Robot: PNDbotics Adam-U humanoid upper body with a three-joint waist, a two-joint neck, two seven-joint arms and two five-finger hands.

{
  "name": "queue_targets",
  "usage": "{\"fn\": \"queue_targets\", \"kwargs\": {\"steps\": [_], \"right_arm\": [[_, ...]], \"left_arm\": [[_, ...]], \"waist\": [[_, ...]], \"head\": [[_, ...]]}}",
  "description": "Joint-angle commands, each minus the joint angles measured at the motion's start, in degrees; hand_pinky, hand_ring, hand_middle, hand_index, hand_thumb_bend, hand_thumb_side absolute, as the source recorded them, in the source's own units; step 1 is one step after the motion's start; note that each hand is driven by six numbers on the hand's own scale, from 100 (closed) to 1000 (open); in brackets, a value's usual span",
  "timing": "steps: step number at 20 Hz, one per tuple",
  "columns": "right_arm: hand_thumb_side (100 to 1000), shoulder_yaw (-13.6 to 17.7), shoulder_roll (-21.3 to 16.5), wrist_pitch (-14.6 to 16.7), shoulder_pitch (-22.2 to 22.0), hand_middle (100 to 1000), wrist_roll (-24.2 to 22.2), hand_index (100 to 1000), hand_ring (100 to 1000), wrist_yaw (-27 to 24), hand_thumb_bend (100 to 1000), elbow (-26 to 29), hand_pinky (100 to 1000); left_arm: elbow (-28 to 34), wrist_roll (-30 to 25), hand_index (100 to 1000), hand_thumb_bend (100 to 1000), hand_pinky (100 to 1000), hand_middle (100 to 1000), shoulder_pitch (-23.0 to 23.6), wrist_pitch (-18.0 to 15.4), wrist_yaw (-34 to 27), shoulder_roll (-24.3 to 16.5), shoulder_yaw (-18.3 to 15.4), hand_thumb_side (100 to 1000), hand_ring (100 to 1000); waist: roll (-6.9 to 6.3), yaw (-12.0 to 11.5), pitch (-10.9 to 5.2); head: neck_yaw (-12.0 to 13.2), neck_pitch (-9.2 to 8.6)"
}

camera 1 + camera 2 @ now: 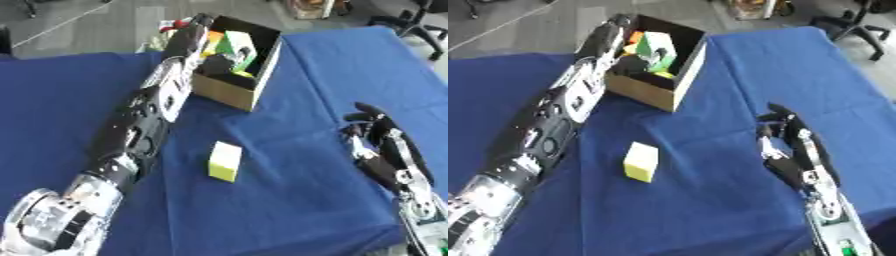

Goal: Pick up objects on the table and place them in the box.

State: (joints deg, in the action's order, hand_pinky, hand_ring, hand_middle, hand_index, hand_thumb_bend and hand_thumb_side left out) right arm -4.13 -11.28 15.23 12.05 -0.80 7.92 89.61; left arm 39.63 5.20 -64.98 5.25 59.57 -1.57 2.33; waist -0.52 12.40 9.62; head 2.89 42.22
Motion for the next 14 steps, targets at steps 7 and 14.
{"fn": "queue_targets", "kwargs": {"steps": [7,14], "right_arm": [[310,0.6,-0.6,0.1,0.2,694,0.2,896,653,-0.2,100,0.7,728],[311,1.3,-1.4,0.0,-0.3,694,0.9,896,653,0.2,100,0.8,728]], "left_arm": [[6.0,-3.9,987,400,856,873,-1.8,-8.4,-4.3,-3.6,3.2,451,823],[22.4,-31.5,956,641,870,836,-1.9,-37.1,-8.1,-16.6,14.4,185,826]], "waist": [[0.82,-0.2,-0.56],[-0.33,-1.3,-0.95]], "head": [[-0.8,-0.82],[-2.4,-0.45]]}}
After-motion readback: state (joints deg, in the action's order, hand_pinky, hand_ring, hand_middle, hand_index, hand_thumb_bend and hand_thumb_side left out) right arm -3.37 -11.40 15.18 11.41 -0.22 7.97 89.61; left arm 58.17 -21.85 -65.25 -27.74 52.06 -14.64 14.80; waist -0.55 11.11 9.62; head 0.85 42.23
